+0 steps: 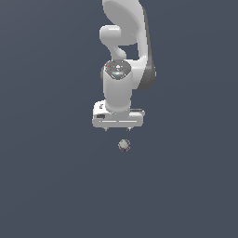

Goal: Pick up the object and move it to a goal position.

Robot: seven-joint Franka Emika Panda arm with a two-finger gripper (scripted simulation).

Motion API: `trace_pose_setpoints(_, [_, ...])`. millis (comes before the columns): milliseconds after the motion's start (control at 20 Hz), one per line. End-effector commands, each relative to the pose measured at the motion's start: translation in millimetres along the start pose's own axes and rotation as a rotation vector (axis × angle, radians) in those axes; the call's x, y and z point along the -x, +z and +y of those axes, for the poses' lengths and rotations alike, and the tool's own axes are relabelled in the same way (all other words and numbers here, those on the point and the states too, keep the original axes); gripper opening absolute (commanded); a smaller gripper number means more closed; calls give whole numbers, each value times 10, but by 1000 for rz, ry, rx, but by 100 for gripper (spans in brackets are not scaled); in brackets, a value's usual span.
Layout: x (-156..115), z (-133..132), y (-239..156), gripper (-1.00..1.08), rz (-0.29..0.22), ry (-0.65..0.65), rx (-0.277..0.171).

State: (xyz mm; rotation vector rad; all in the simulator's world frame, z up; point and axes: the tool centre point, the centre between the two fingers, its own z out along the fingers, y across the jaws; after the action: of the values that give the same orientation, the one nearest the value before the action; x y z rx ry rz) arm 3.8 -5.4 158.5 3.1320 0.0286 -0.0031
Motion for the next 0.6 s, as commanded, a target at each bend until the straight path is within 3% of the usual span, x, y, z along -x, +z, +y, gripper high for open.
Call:
trace_pose_setpoints(0, [0, 0, 0, 100, 0, 0, 0])
trace_pose_setpoints(550, [-106, -240, -91, 100, 31, -69, -14])
